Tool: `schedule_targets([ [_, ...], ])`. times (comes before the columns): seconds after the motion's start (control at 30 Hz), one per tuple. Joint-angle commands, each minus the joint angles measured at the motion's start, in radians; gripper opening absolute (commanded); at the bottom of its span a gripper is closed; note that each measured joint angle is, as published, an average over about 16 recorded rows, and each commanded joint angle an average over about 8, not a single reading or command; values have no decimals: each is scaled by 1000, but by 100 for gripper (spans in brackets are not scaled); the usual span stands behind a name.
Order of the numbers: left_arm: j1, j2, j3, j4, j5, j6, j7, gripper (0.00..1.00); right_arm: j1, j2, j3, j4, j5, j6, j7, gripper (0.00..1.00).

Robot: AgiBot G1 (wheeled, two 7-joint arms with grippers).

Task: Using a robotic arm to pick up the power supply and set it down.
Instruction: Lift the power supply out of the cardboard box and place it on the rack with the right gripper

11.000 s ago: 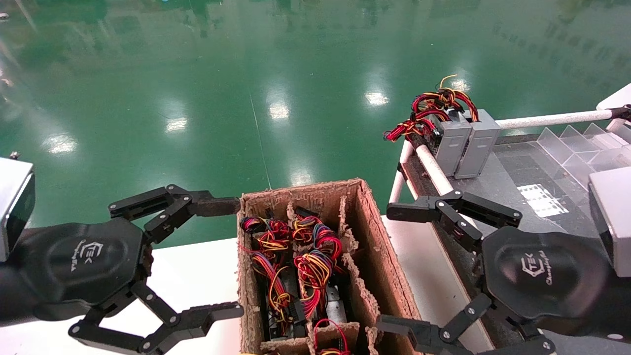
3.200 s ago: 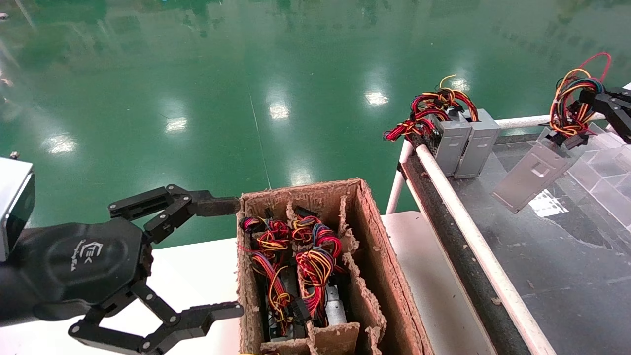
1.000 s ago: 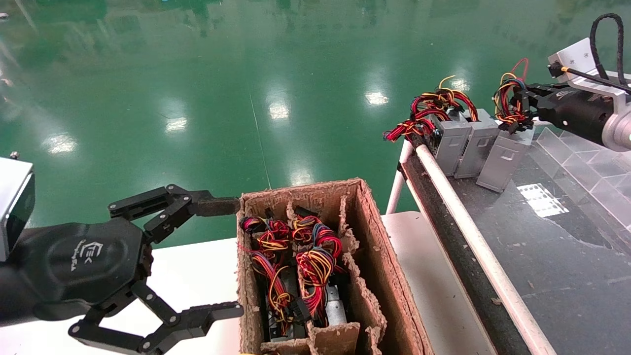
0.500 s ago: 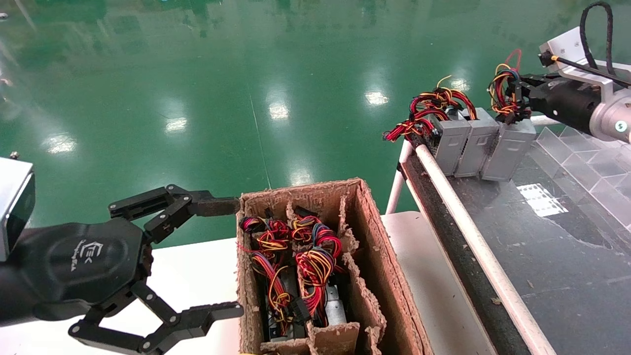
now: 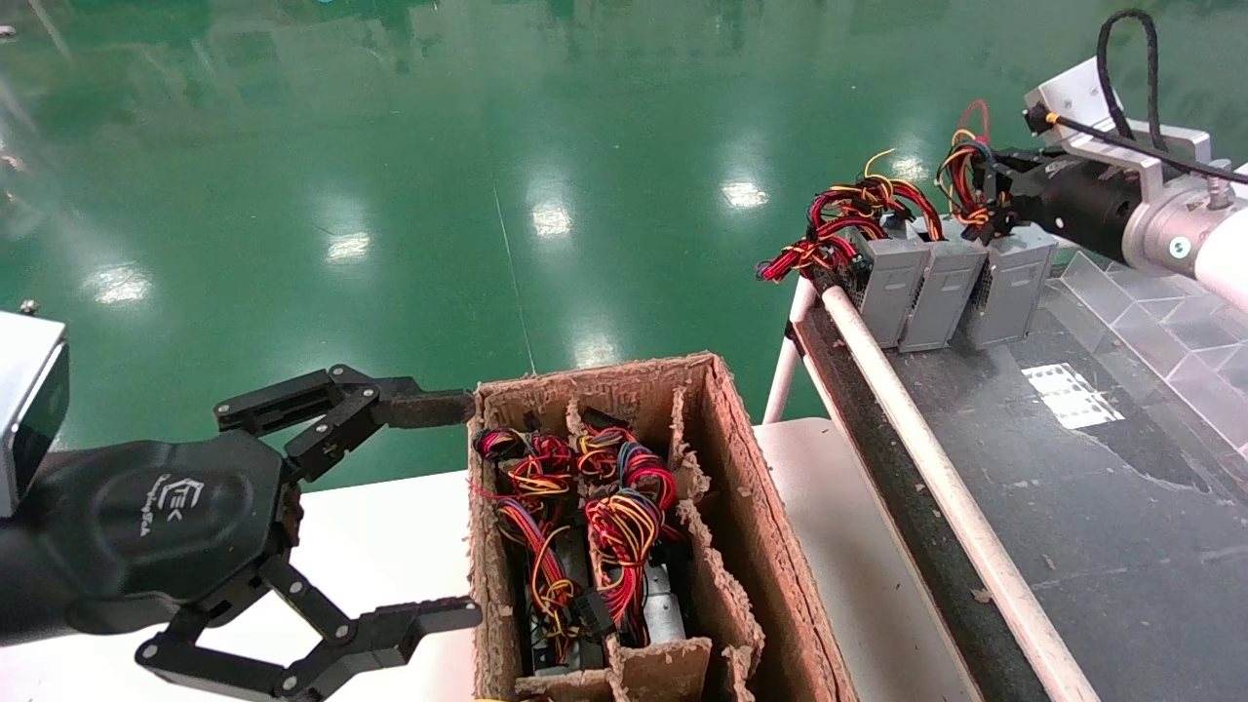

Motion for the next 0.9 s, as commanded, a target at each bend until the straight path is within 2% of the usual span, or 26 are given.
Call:
schedule_targets([
  [0.03, 0, 0, 0, 0, 0, 0, 0, 100, -4, -3, 0, -2, 0, 4, 3, 0],
  [0.47, 0, 0, 0, 0, 0, 0, 0, 100, -13, 9, 28, 22, 41, 31, 2, 0],
  [0.9, 0, 0, 0, 0, 0, 0, 0, 100, -40, 19, 64, 42, 91, 21, -38, 0],
])
